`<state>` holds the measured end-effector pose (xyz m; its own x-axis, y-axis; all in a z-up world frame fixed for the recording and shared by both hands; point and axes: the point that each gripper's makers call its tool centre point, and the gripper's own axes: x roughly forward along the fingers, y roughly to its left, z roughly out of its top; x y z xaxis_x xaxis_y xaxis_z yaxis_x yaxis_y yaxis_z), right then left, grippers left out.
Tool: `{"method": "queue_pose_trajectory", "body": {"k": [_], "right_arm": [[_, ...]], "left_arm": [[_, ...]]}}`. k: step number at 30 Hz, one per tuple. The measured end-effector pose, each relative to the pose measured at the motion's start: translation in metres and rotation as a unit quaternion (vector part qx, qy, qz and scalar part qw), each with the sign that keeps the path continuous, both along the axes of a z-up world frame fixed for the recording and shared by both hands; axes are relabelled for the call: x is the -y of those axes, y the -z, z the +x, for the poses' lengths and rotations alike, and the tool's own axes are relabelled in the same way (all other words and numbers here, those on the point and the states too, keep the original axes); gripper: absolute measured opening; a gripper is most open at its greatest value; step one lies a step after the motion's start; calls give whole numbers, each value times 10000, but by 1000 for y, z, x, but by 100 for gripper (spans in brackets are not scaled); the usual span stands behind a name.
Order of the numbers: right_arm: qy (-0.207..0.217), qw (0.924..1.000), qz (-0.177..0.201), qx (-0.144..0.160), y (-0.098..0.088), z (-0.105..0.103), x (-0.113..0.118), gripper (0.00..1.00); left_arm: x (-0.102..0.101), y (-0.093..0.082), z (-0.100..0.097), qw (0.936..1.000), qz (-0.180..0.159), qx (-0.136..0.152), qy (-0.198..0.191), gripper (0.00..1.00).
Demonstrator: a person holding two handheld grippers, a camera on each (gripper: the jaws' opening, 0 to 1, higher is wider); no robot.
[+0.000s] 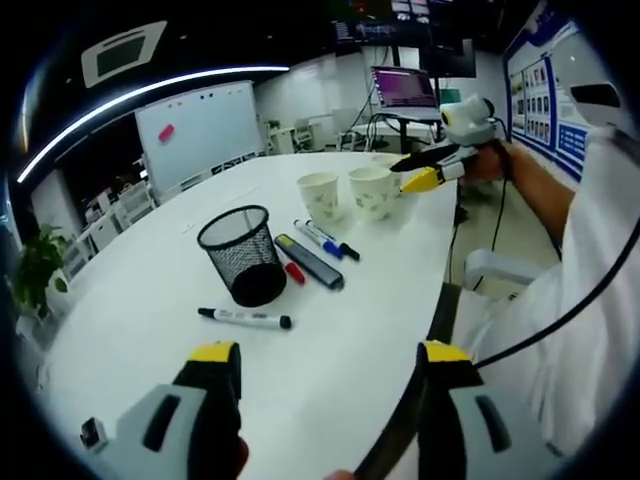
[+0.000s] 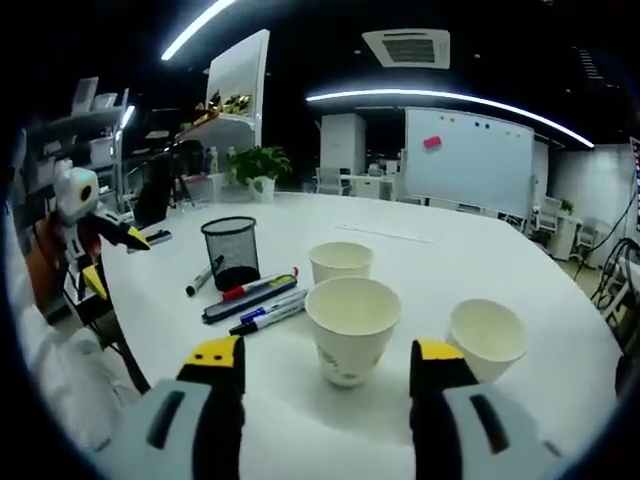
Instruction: Place the scattered laser pointers and whiteboard markers into the pen holder and stack the scattered paper cups together
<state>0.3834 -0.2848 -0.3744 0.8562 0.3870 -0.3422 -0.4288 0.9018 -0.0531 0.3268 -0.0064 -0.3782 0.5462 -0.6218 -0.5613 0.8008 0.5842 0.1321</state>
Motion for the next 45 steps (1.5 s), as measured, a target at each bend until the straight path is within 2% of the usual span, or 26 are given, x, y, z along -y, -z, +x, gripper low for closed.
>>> {"method": "queue_pose_trajectory", "body": {"k": [10, 18, 24, 30, 34, 37, 45], "right_arm": [[-63, 10000, -49, -43, 9, 2, -1, 69], [66, 9999, -57, -126, 16, 9, 0, 72], [63, 10000, -49, 16, 14, 13, -1, 74], [111, 9999, -92, -33, 19, 16, 0, 73], [143, 9999, -49, 72, 15, 19, 1, 74], [257, 9996, -93, 41, 16, 23, 3, 74], [241, 9997, -88, 43, 18, 28, 1, 75]], "left_arm": [[0, 0, 0, 10000, 39, -12, 1, 72], [0, 5, -1, 9999, 60, -94, -22, 72], [-1, 6, -2, 9999, 62, -112, -13, 72], [-2, 6, -2, 9999, 52, -120, -30, 72], [-3, 6, -2, 9999, 61, -113, -48, 72], [-4, 6, -1, 9999, 69, -104, -61, 72], [-5, 7, -2, 9999, 62, -116, -72, 72]]}}
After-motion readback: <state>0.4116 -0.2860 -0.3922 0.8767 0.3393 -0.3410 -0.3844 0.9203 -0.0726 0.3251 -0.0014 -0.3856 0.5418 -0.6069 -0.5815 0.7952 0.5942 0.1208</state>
